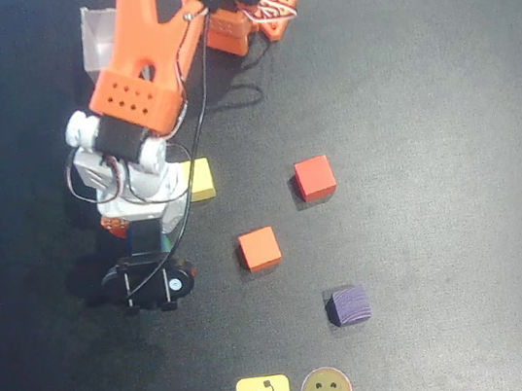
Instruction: Put the blue cube on top of the green cube.
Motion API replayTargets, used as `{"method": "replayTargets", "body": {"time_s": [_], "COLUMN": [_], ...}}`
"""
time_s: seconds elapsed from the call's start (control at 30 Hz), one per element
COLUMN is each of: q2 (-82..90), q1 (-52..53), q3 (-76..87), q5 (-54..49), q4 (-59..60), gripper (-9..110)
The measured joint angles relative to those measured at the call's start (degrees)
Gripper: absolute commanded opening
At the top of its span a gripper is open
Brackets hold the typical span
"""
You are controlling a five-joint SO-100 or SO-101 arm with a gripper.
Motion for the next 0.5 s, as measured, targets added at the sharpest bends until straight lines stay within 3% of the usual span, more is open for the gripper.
{"method": "replayTargets", "body": {"time_s": [0.5], "q2": [-0.97], "q1": [-0.09], "q3": [0.35], "q5": [0.62], "q4": [-1.05], "gripper": [8]}}
